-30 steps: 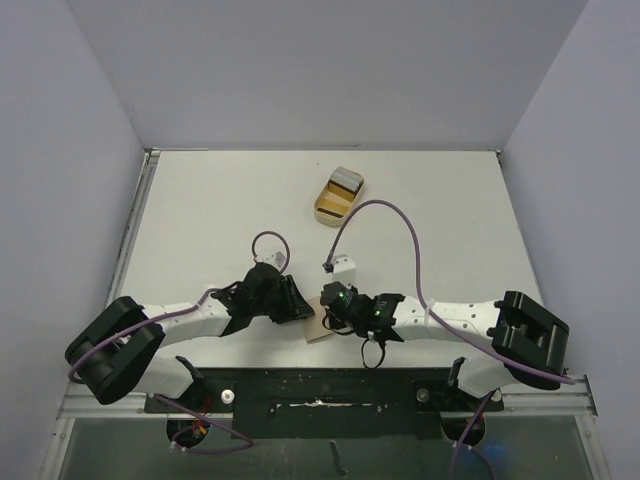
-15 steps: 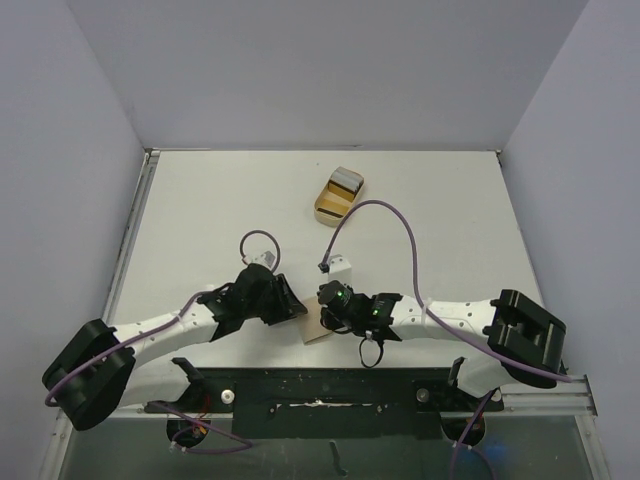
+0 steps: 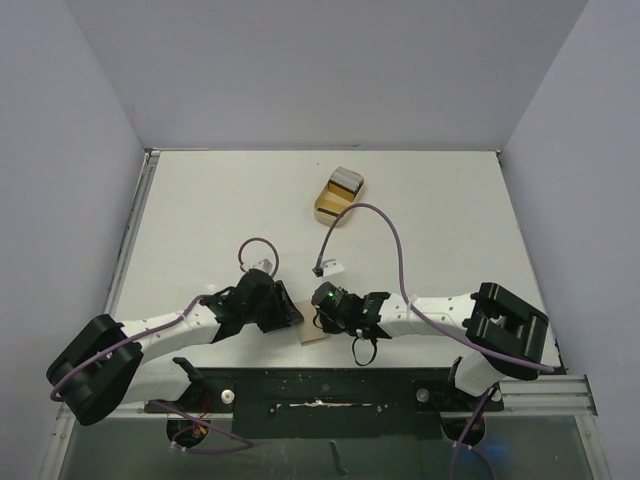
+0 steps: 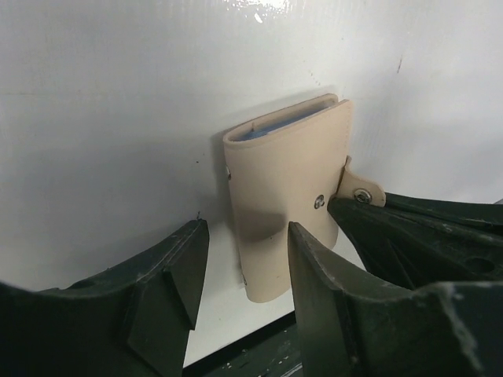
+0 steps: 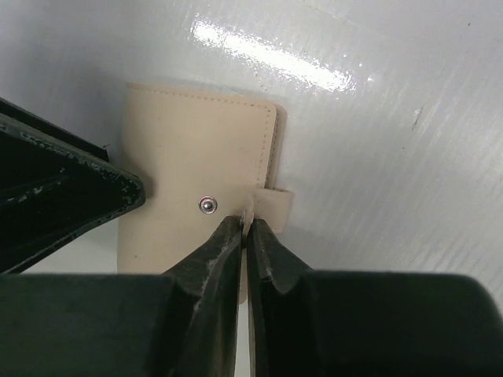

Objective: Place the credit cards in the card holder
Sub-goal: Close the card holder at the center of the board.

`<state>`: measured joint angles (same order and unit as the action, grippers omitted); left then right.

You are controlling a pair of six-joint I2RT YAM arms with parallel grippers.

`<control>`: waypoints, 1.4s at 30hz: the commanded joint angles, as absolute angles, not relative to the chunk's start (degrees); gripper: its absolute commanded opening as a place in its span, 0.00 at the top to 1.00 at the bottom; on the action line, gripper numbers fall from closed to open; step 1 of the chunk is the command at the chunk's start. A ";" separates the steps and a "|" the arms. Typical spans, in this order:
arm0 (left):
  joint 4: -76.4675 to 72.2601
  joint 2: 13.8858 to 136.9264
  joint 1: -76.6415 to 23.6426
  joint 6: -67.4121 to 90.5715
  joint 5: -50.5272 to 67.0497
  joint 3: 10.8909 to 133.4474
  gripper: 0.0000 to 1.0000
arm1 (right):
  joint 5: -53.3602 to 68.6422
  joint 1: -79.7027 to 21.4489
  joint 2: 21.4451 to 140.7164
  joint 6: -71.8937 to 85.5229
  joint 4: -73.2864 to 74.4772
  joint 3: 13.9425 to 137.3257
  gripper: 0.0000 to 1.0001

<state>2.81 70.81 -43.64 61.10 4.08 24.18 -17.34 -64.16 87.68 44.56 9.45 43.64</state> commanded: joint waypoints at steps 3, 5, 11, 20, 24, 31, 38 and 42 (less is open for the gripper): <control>0.54 71.55 -43.24 60.26 2.92 24.13 0.54 | -17.63 -64.28 89.64 45.62 11.19 47.18 0.93; -0.40 72.11 -43.24 60.25 3.63 23.85 0.53 | -17.62 -64.33 89.42 45.57 11.26 47.41 0.93; 3.81 74.92 -43.32 61.43 0.99 24.75 0.62 | -16.06 -64.34 87.49 44.52 10.41 48.05 0.89; 4.98 74.63 -43.63 61.39 -0.25 25.21 0.69 | -14.47 -63.70 86.63 43.95 6.85 48.04 0.88; 4.22 74.92 -43.86 61.75 -0.03 24.72 0.70 | -14.33 -63.22 86.36 43.95 5.69 47.64 0.88; 3.96 74.84 -43.94 61.88 0.32 24.78 0.71 | -11.65 -61.70 87.66 43.61 3.61 47.31 0.86; 4.36 74.71 -43.95 61.79 -0.10 24.86 0.71 | -6.51 -59.95 84.81 43.63 2.03 46.56 0.70; 4.94 74.76 -43.95 61.37 -0.42 25.34 0.72 | -5.53 -58.58 80.54 44.49 2.49 44.74 0.69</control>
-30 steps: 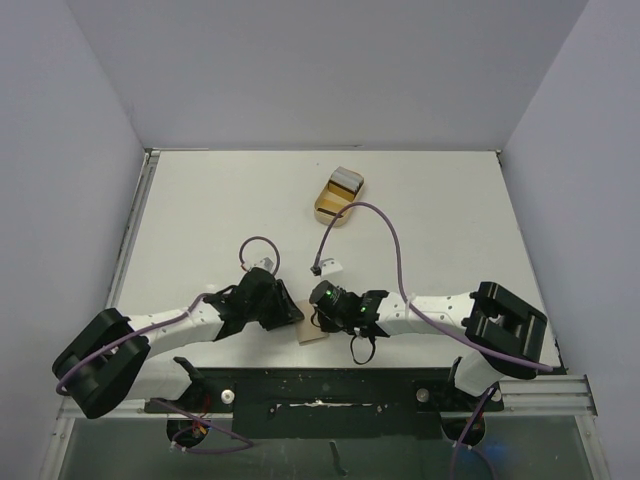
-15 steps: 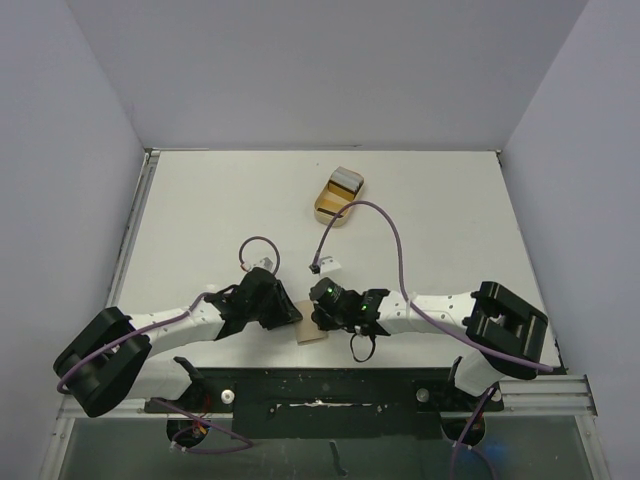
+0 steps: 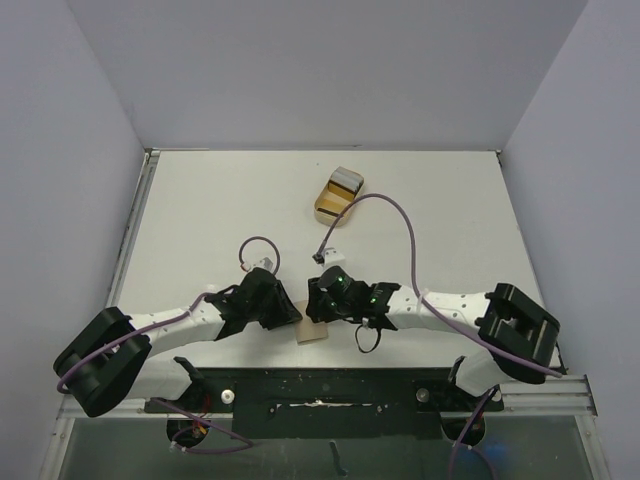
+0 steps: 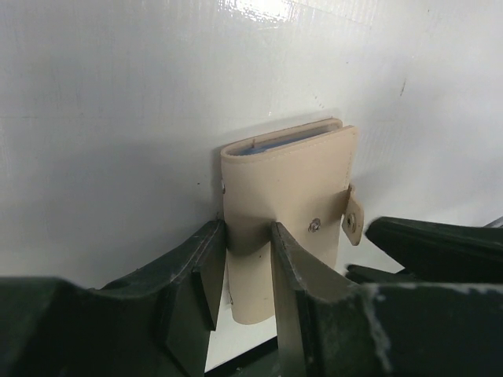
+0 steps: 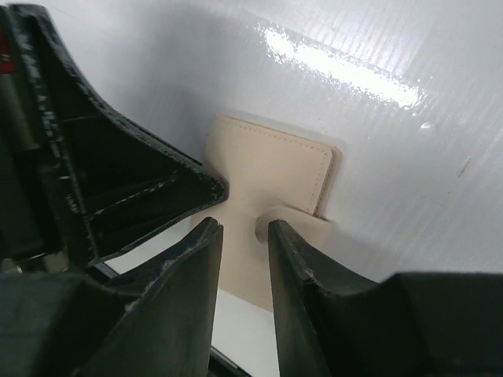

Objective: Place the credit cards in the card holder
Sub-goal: Close the card holder at the center of the board.

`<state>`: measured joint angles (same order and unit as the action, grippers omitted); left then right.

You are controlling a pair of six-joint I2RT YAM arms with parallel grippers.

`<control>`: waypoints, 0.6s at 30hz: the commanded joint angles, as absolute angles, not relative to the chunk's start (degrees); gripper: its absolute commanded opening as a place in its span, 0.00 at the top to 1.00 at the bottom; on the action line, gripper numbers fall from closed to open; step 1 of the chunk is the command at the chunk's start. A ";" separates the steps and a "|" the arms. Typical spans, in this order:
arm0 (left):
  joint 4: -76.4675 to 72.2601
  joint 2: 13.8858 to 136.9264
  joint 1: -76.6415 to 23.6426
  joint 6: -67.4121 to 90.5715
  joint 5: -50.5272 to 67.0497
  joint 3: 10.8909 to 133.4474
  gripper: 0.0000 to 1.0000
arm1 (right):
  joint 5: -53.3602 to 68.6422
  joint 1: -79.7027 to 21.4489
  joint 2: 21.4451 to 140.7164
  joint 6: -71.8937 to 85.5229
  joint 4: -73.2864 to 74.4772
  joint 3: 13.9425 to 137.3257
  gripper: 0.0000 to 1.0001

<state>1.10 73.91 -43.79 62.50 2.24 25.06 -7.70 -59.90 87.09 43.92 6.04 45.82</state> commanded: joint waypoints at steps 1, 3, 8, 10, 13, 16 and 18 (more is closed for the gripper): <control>5.12 74.72 -43.95 61.28 -0.50 25.39 0.72 | -5.27 -58.28 79.31 44.67 2.57 44.04 0.69; 5.18 74.64 -43.95 61.18 -0.47 25.49 0.72 | -5.44 -57.31 77.16 45.59 2.99 42.55 0.68; 4.97 74.49 -43.94 61.17 -0.42 25.47 0.72 | -5.45 -55.25 74.98 48.25 2.40 38.62 0.71; 4.93 74.53 -43.95 61.17 -0.29 25.57 0.72 | -4.61 -55.20 75.13 49.21 0.55 37.42 0.74; 4.93 74.53 -43.93 61.17 -0.33 25.58 0.72 | -2.93 -54.44 75.85 50.57 -2.66 36.09 0.77; 4.71 74.78 -43.89 61.17 -0.05 25.71 0.72 | -0.47 -53.34 77.21 51.20 -6.04 35.44 0.79; 4.57 74.88 -43.94 61.17 0.04 25.95 0.73 | 0.42 -53.09 78.40 51.26 -7.25 35.55 0.79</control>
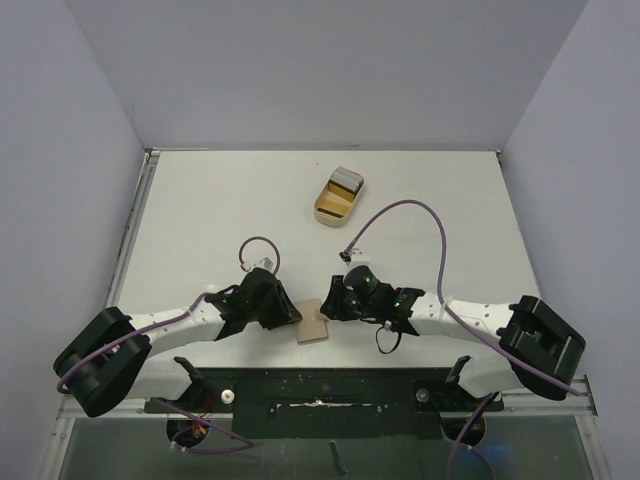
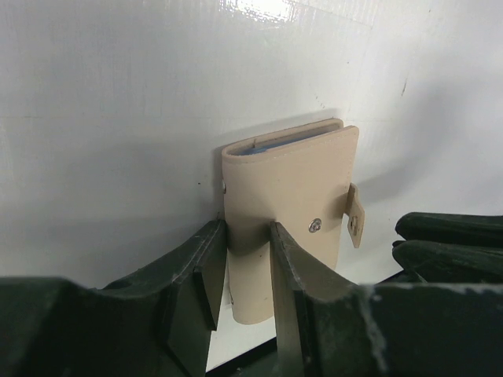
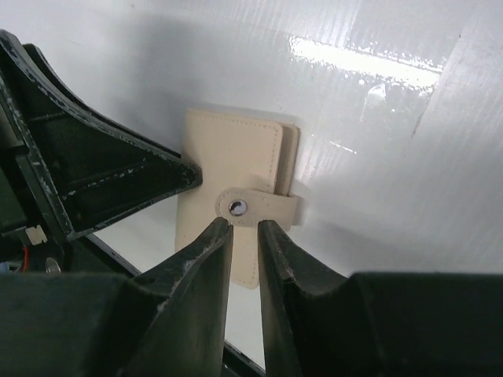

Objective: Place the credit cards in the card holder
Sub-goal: Close the card holder at the center of the board.

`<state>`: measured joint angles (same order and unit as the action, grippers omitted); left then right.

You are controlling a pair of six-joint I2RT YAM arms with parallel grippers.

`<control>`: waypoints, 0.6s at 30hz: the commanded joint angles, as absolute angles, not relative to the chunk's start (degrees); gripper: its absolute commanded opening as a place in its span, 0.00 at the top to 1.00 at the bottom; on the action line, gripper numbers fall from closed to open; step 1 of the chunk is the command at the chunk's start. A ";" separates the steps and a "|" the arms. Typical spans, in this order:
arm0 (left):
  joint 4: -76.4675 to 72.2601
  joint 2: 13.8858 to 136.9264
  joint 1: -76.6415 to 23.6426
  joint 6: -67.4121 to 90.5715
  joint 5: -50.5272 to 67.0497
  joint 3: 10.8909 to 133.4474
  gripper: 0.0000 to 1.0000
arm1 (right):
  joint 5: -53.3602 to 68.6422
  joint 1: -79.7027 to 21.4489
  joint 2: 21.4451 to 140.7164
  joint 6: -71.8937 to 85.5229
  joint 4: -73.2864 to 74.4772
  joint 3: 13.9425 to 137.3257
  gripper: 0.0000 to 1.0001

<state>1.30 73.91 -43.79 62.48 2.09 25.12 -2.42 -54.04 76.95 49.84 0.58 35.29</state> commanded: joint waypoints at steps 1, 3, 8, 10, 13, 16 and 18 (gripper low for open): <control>4.57 74.88 -43.95 61.17 0.04 25.95 0.72 | 1.02 -53.06 78.99 51.24 -7.70 35.70 0.79; 4.64 74.78 -43.95 61.17 0.04 25.93 0.72 | 1.58 -53.08 80.00 51.35 -8.26 35.85 0.79; 4.84 74.62 -43.89 61.17 0.00 25.75 0.73 | 2.60 -52.84 82.24 51.19 -8.74 35.95 0.78; 4.84 74.69 -43.90 61.11 0.04 25.90 0.73 | 3.24 -52.80 82.75 51.24 -9.37 35.95 0.78; 4.83 75.07 -43.94 61.02 0.07 26.08 0.73 | 4.23 -52.81 83.91 51.09 -9.94 36.32 0.79; 4.66 75.68 -43.94 60.91 0.38 26.34 0.73 | 5.06 -52.80 84.88 50.91 -10.06 36.39 0.79; 4.60 75.98 -43.94 60.90 0.45 26.45 0.73 | 5.72 -52.81 85.21 50.81 -10.17 36.34 0.79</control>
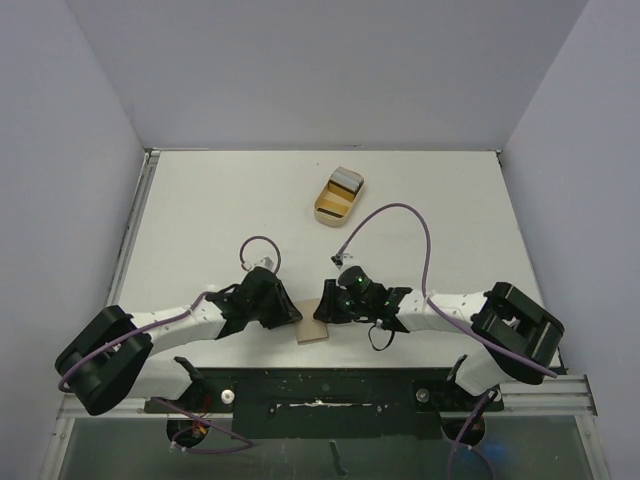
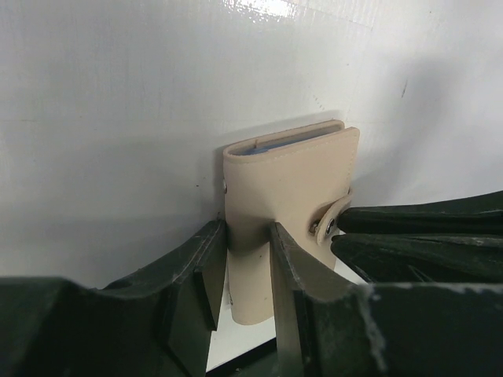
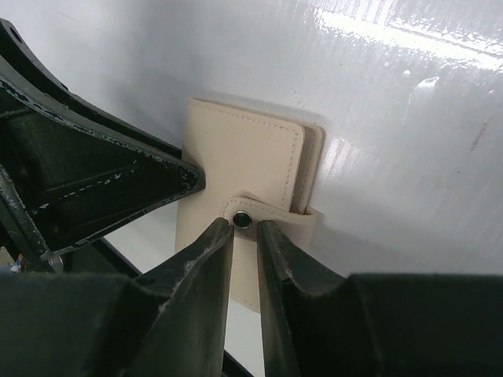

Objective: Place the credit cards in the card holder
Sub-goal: Close the card holder at the center of the board.

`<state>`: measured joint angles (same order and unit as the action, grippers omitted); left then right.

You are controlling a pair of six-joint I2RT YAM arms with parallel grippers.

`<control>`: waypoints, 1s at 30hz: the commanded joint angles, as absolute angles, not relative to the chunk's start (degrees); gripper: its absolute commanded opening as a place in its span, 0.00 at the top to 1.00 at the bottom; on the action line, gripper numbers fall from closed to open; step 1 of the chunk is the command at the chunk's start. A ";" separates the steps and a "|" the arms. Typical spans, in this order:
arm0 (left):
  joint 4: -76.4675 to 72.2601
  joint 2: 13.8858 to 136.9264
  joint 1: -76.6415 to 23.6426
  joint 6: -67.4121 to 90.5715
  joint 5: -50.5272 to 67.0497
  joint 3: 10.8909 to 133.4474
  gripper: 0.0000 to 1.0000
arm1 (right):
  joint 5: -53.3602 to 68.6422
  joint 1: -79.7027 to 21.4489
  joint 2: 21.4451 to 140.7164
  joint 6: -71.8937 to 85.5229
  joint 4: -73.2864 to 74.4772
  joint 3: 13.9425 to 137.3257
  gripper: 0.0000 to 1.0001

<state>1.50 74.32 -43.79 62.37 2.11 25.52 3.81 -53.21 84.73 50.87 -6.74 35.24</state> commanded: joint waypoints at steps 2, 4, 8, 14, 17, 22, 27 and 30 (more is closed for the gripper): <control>4.57 75.98 -43.95 60.90 0.53 26.41 0.73 | 6.50 -52.82 85.53 50.59 -10.32 36.41 0.79; 4.57 75.94 -43.90 60.83 0.45 26.50 0.73 | 7.53 -52.82 86.03 50.16 -10.36 36.68 0.80; 4.91 76.11 -43.87 60.67 0.31 26.97 0.73 | 8.38 -52.81 86.82 49.82 -10.33 37.00 0.80; 4.57 76.12 -43.92 60.82 0.21 26.42 0.73 | 8.79 -52.85 87.56 49.66 -9.65 37.31 0.81; 4.62 76.03 -43.93 60.82 0.18 26.28 0.73 | 9.36 -52.80 87.55 49.09 -9.21 37.67 0.81; 4.71 75.68 -43.86 61.00 -0.04 25.94 0.73 | 9.42 -52.82 85.74 48.05 -5.37 39.84 0.81; 5.01 75.63 -43.87 60.97 -0.25 26.01 0.73 | 6.97 -52.61 82.51 48.01 -1.58 40.65 0.79; 5.23 75.67 -43.86 60.84 -0.24 26.47 0.73 | 5.97 -52.61 81.33 48.58 -1.12 40.35 0.79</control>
<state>1.87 74.91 -43.79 62.30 2.11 26.13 7.99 -52.82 85.14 48.64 -2.42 38.37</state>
